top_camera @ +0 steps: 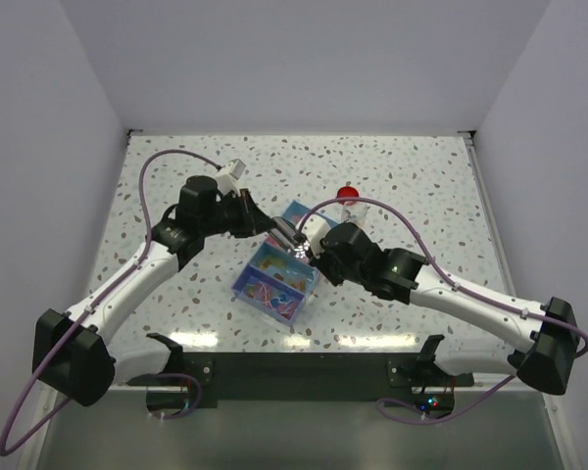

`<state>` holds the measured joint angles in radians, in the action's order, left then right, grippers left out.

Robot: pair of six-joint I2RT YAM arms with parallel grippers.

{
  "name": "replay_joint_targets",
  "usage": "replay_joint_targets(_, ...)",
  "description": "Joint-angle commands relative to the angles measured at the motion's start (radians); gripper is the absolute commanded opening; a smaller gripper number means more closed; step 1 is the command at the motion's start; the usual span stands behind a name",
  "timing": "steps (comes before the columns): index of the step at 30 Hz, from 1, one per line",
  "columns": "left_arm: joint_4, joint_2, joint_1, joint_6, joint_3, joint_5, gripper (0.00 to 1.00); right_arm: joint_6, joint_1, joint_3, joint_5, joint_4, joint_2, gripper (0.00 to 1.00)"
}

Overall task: Pack the candies
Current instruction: Adjust the spatula.

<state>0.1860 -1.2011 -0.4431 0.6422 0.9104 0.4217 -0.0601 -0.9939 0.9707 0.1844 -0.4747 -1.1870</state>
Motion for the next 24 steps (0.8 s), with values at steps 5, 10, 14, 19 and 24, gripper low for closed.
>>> replay_joint_targets(5, -0.151, 0.009, 0.102, 0.248, -0.054, 0.087, 0.00, 0.052, 0.000, -0.036, 0.020, 0.157, 0.104, 0.32)
replay_joint_targets(10, -0.262, 0.028, 0.162, 0.413, -0.111, 0.160, 0.00, 0.095, 0.038, -0.113, -0.002, 0.254, 0.204, 0.56)
replay_joint_targets(14, -0.315, 0.038, 0.185, 0.531, -0.148, 0.186, 0.00, 0.131, 0.136, -0.148, -0.130, 0.298, 0.263, 0.60)
replay_joint_targets(19, -0.391, 0.034, 0.187, 0.637, -0.182, 0.227, 0.00, 0.131, 0.277, -0.161, -0.369, 0.343, 0.257, 0.54)
replay_joint_targets(24, -0.428, 0.035, 0.187, 0.709, -0.214, 0.226, 0.00, 0.115, 0.299, -0.115, -0.451, 0.378, 0.211, 0.54)
